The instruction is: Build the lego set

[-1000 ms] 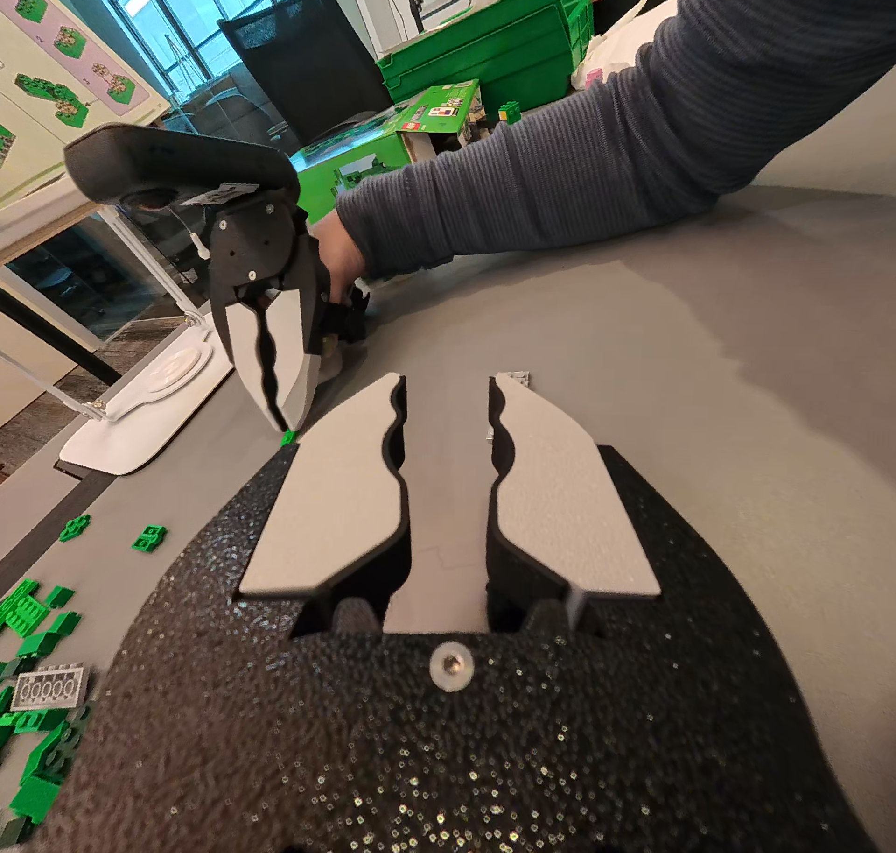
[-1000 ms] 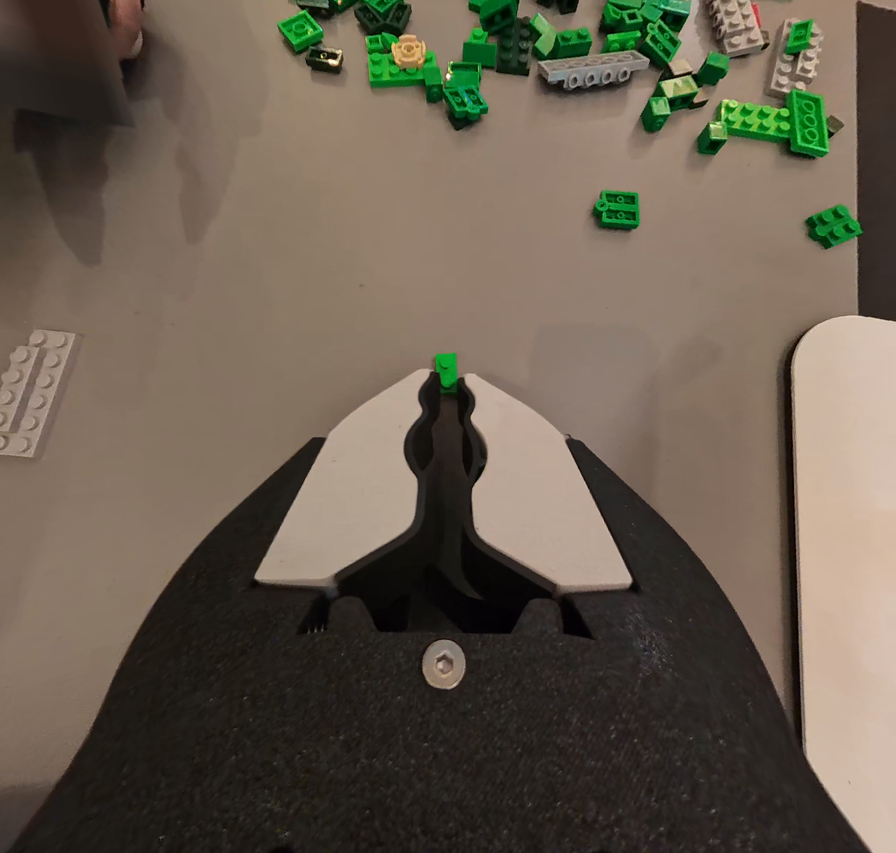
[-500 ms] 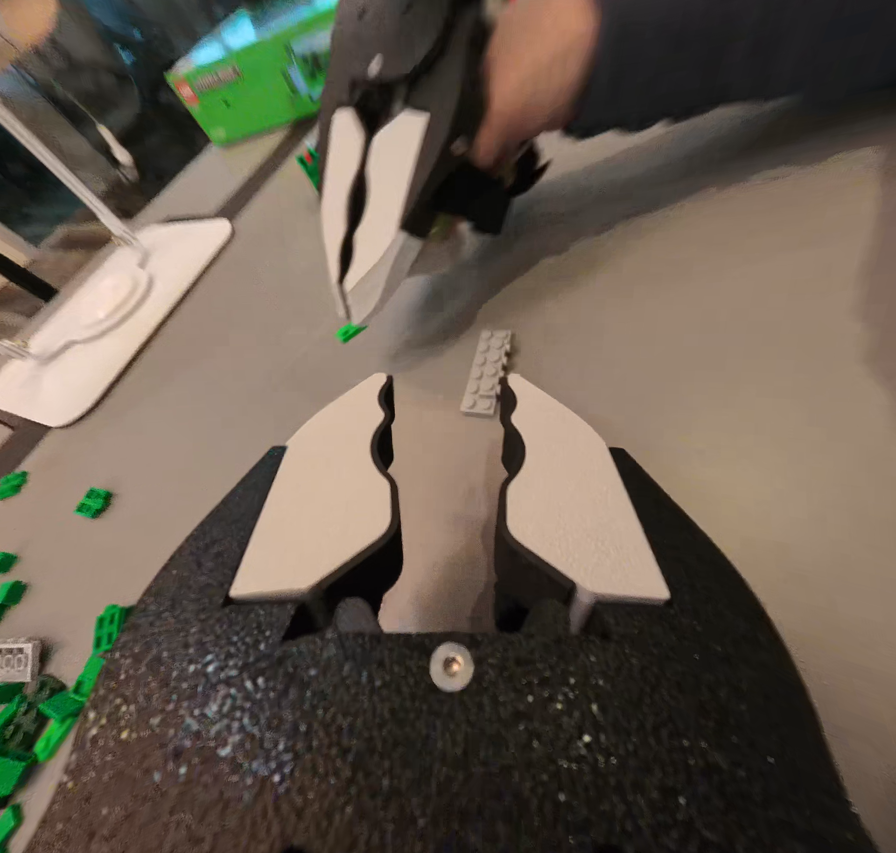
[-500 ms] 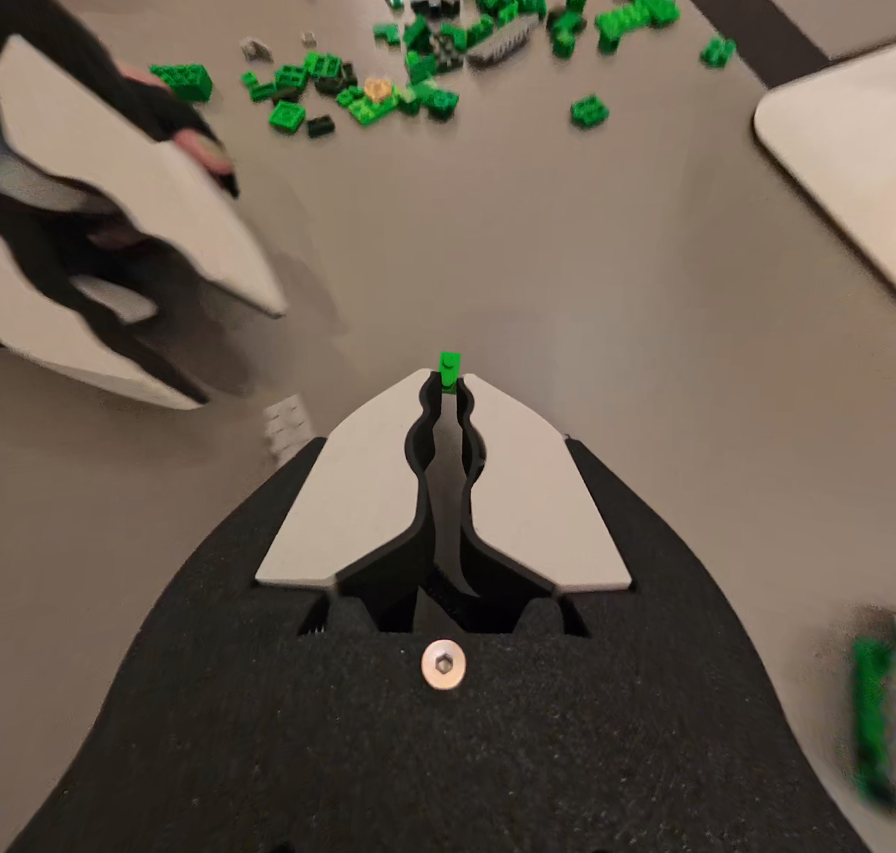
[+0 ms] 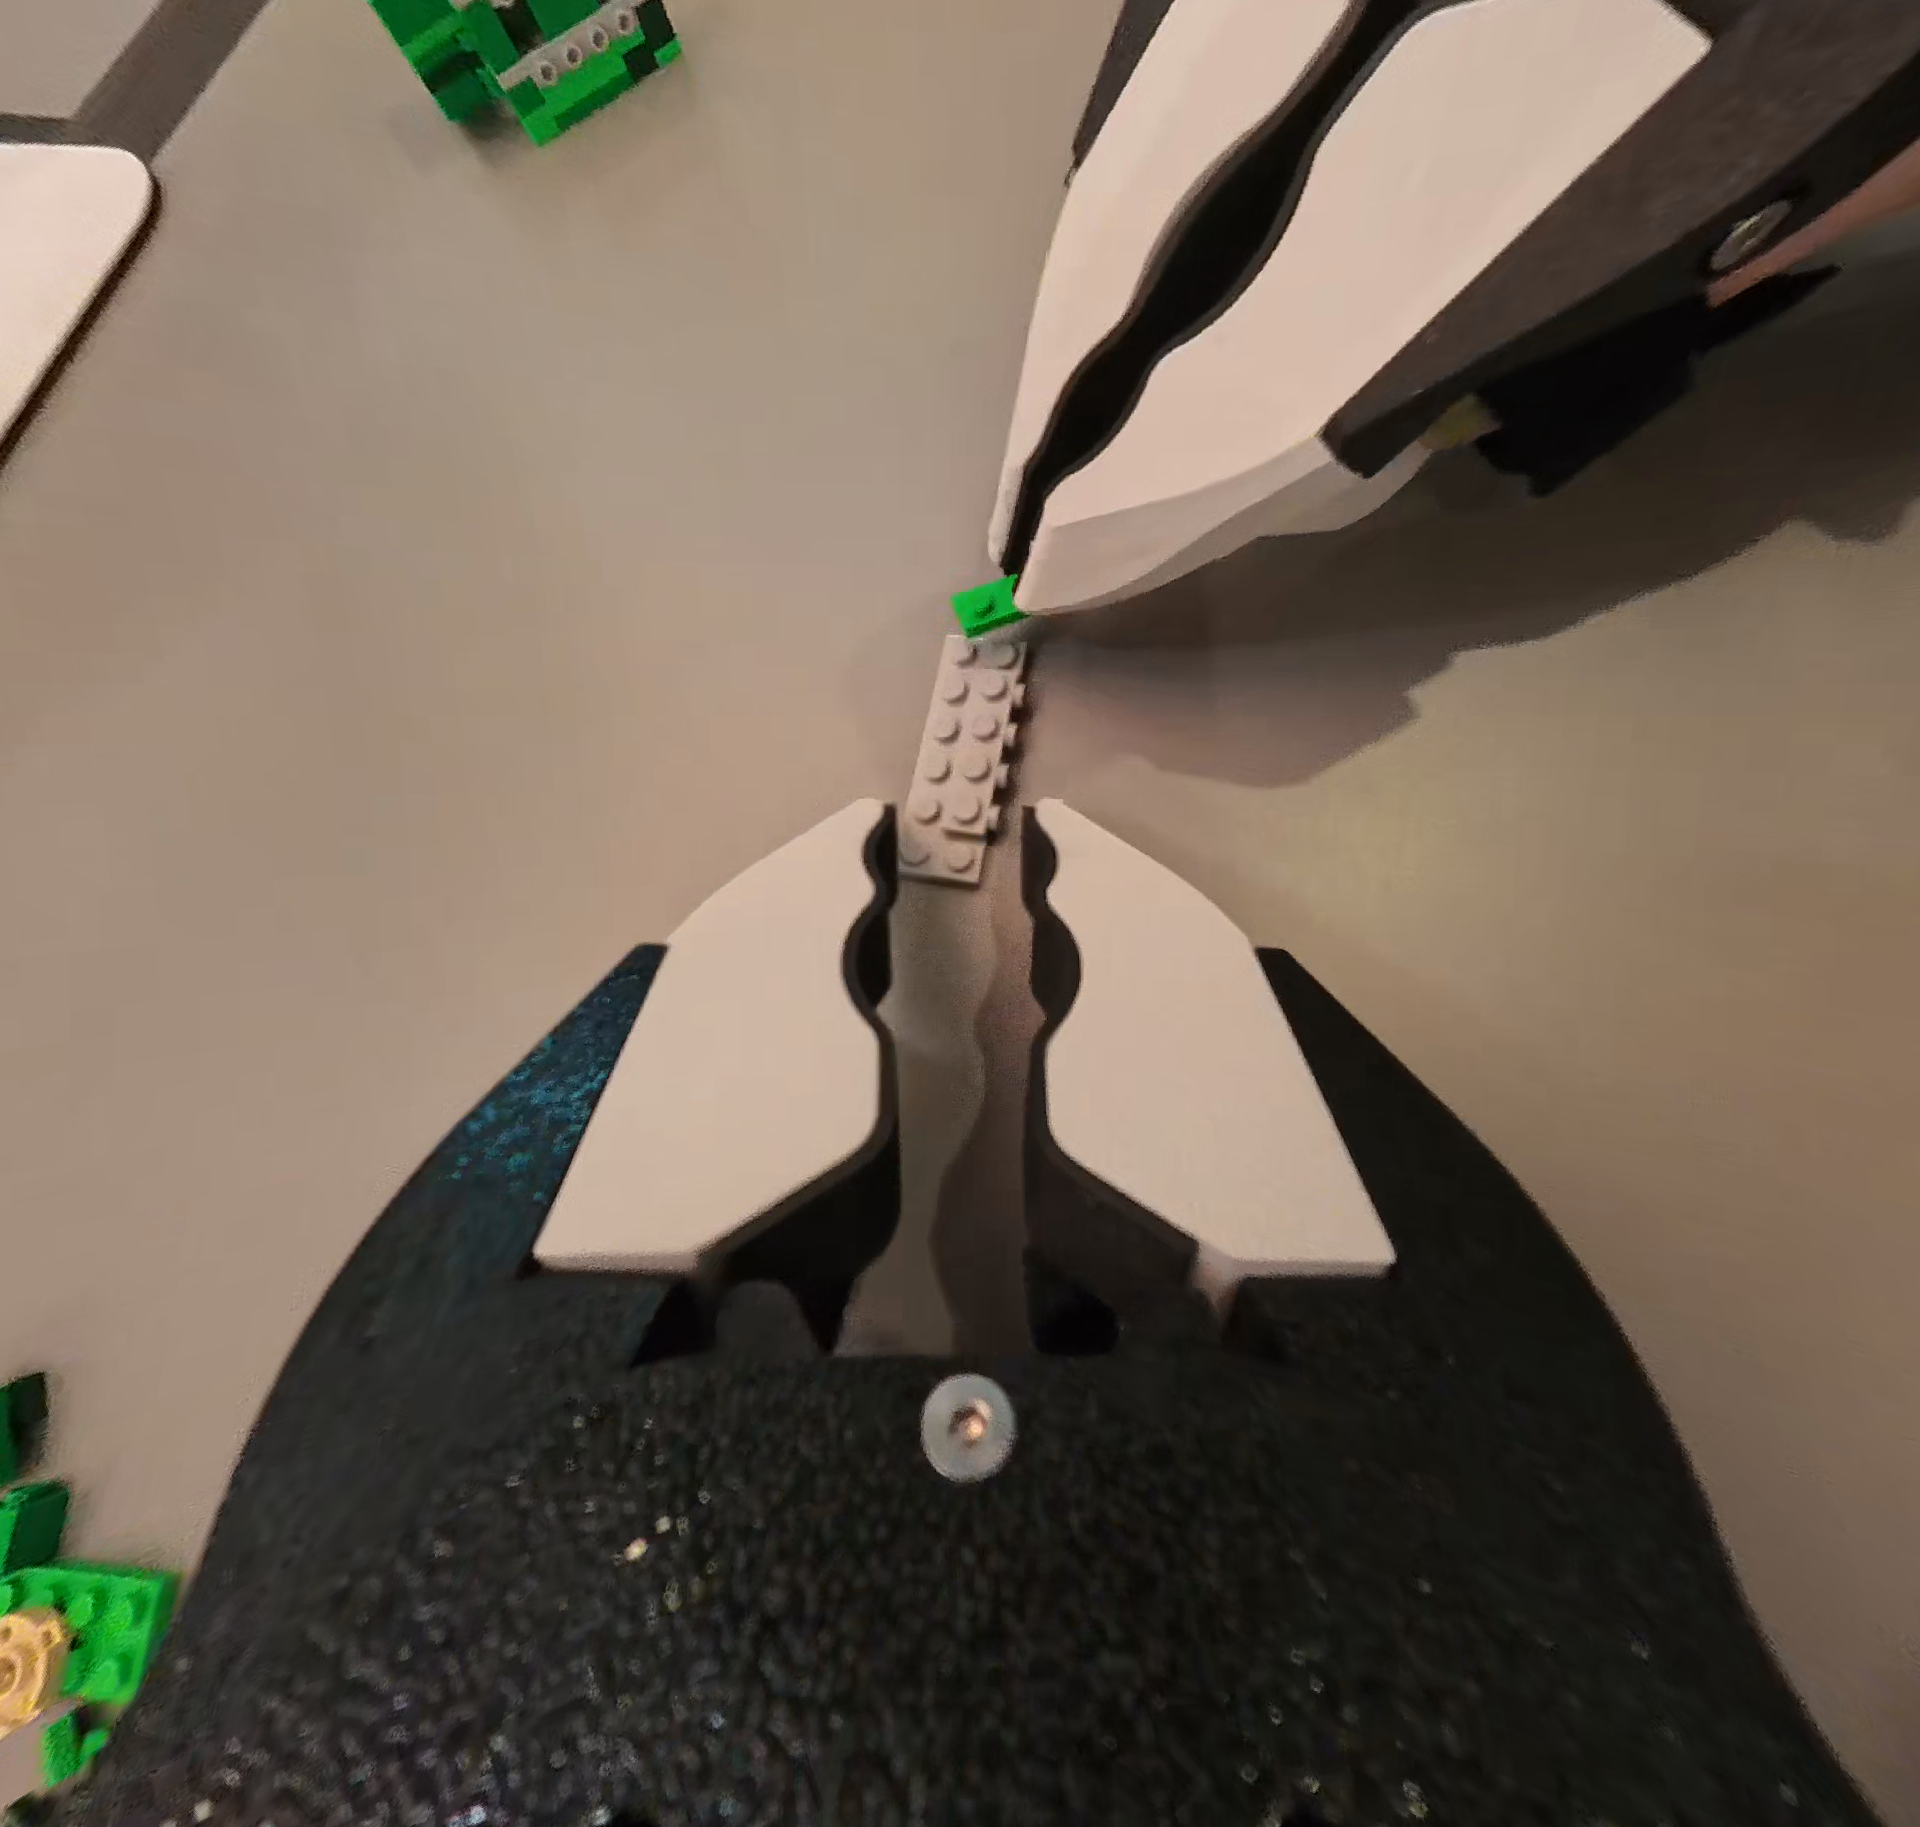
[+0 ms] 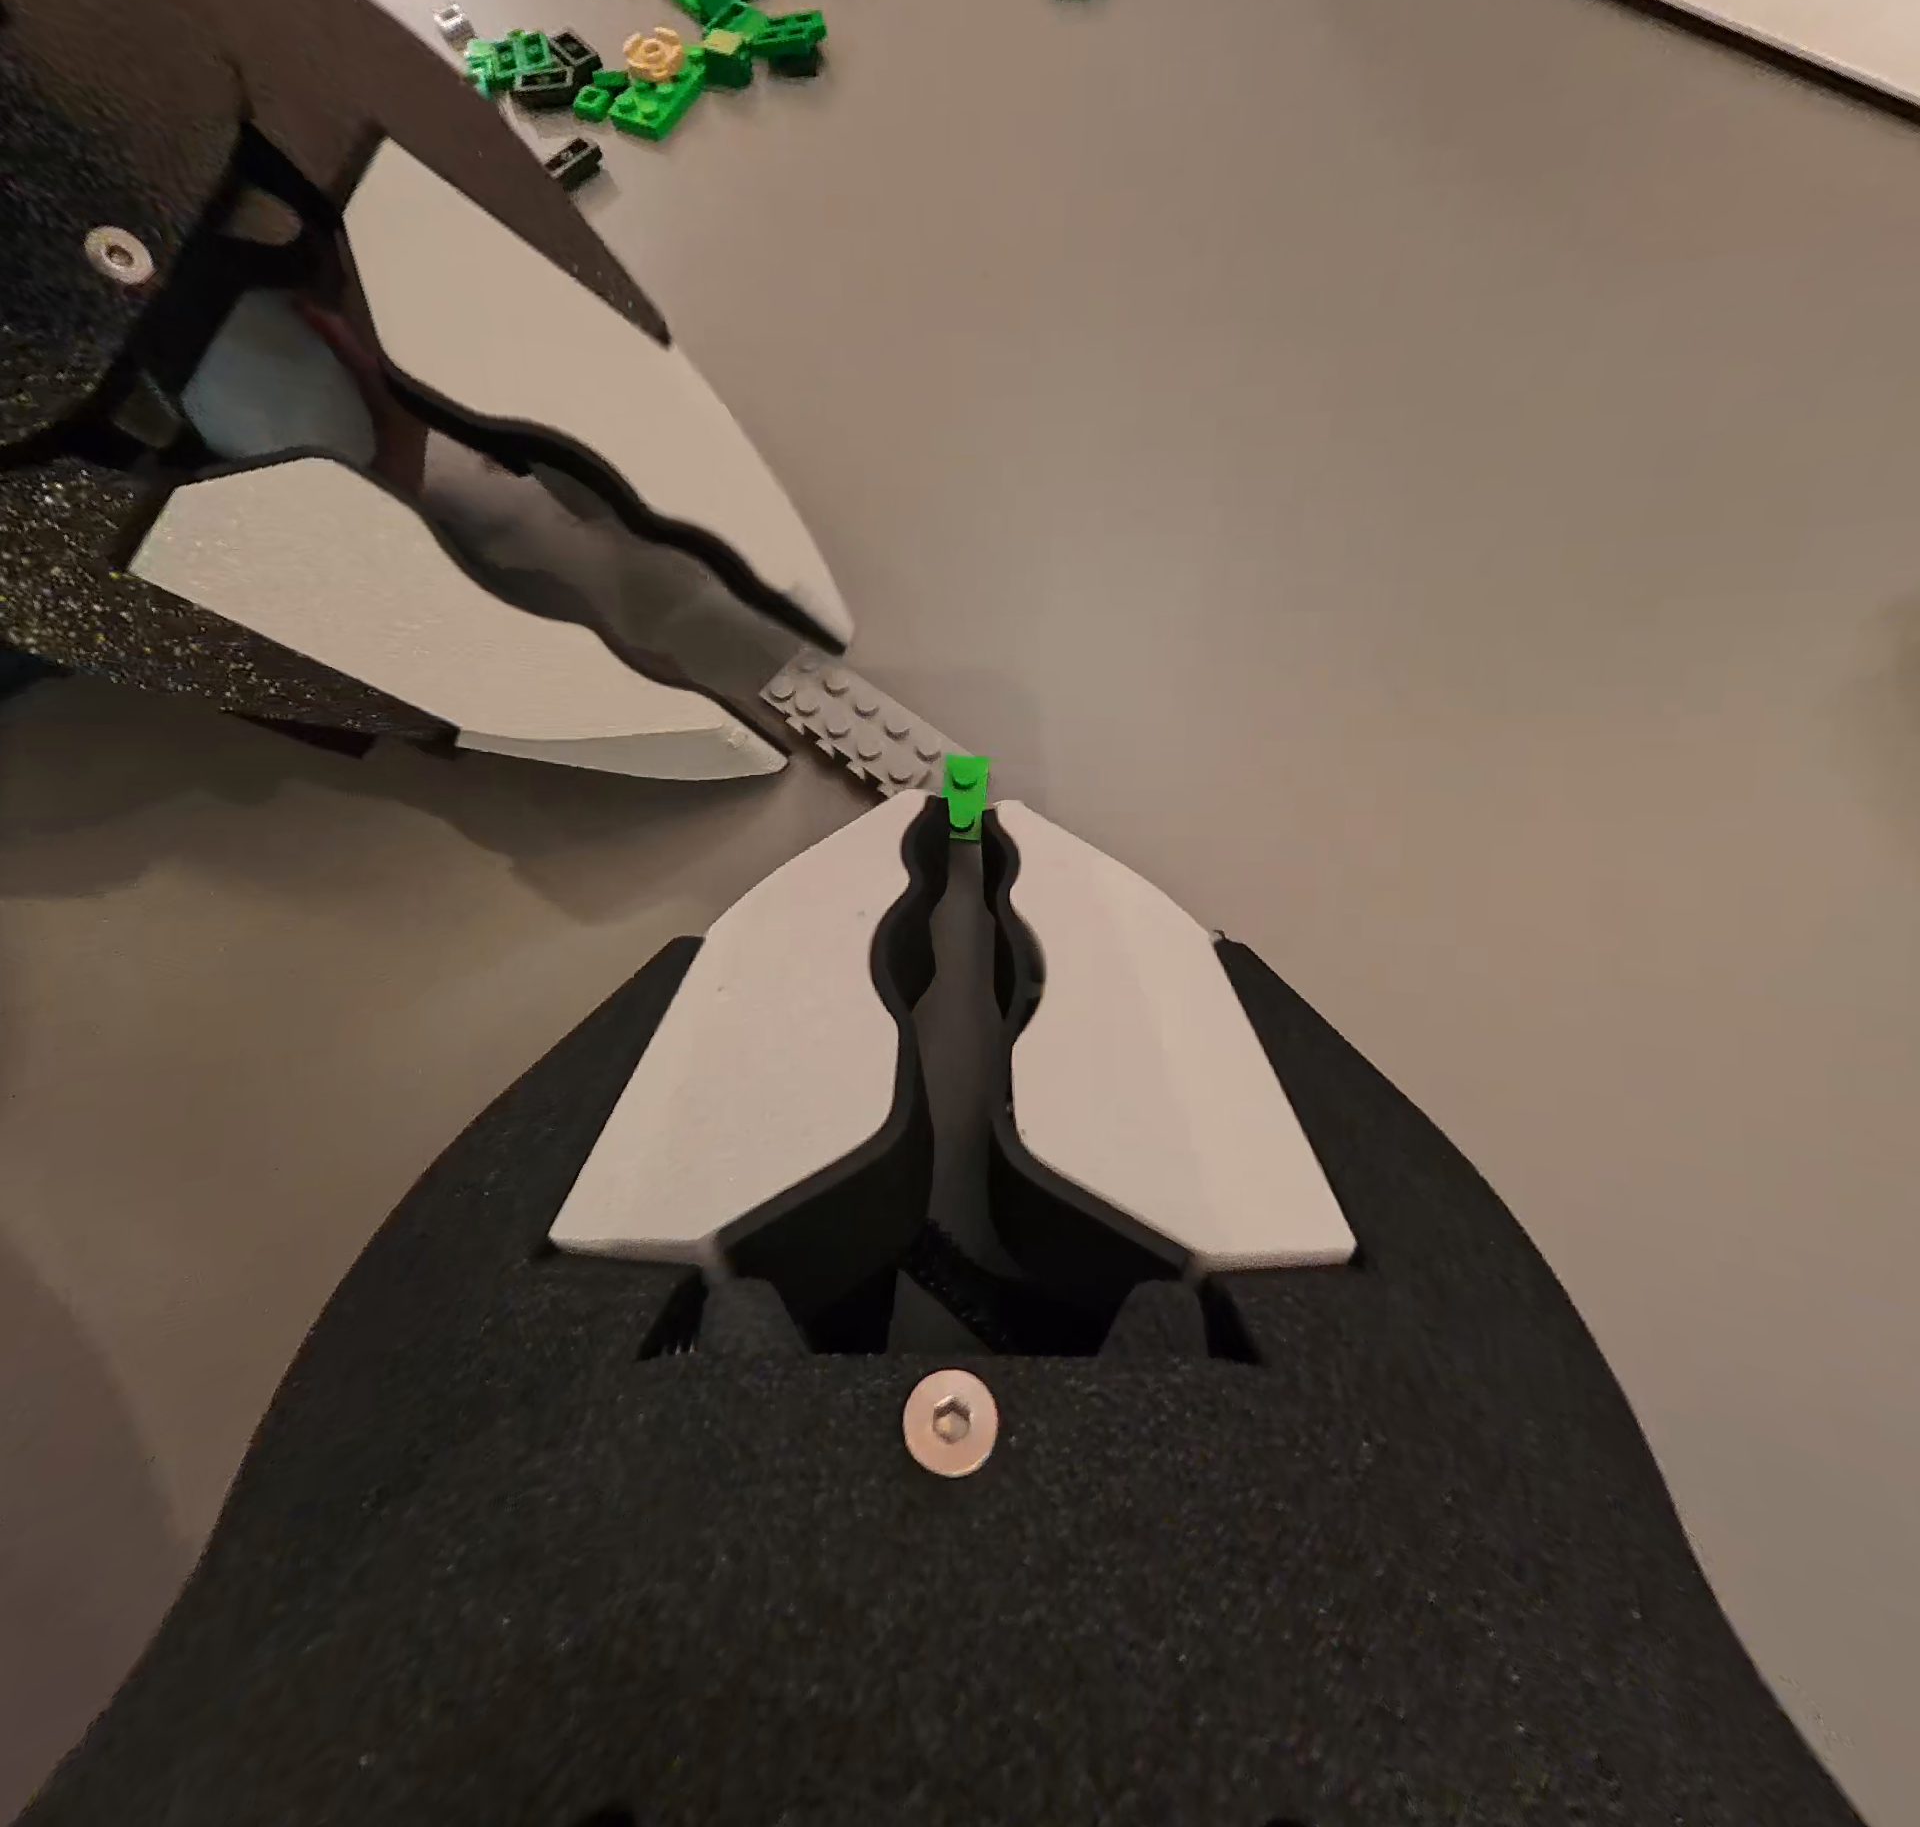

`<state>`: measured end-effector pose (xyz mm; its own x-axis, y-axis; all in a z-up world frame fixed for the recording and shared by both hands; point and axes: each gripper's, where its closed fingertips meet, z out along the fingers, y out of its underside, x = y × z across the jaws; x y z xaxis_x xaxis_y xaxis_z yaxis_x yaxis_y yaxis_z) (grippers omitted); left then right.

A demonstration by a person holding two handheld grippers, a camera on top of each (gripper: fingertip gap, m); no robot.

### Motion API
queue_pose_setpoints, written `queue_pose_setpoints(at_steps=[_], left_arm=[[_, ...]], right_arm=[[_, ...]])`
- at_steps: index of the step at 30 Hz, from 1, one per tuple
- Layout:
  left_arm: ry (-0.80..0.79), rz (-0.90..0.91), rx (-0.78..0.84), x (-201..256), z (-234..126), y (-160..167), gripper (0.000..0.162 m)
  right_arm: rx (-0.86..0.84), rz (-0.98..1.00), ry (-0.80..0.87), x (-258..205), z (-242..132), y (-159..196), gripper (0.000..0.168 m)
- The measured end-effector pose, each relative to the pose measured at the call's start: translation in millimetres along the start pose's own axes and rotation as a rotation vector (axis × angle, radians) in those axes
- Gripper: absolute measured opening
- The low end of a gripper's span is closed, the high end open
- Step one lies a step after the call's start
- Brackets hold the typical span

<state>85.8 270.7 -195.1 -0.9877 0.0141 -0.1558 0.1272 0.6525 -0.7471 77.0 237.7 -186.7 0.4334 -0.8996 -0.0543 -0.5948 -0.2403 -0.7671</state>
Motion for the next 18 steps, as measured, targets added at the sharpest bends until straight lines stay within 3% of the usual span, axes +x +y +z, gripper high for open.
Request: queue_pose_setpoints(at_steps=[9,18], left_arm=[[-0.052,-0.016,-0.037,1.9,2.1,-1.0,0.009],[-0.085,-0.051,-0.037,1.2,3.1,-1.7,0.009]], right_arm=[[0.004,0.026,0.073,2.0,-1.1,-4.0,0.006],[-0.04,0.077,0.098,5.3,5.6,2.2,0.006]])
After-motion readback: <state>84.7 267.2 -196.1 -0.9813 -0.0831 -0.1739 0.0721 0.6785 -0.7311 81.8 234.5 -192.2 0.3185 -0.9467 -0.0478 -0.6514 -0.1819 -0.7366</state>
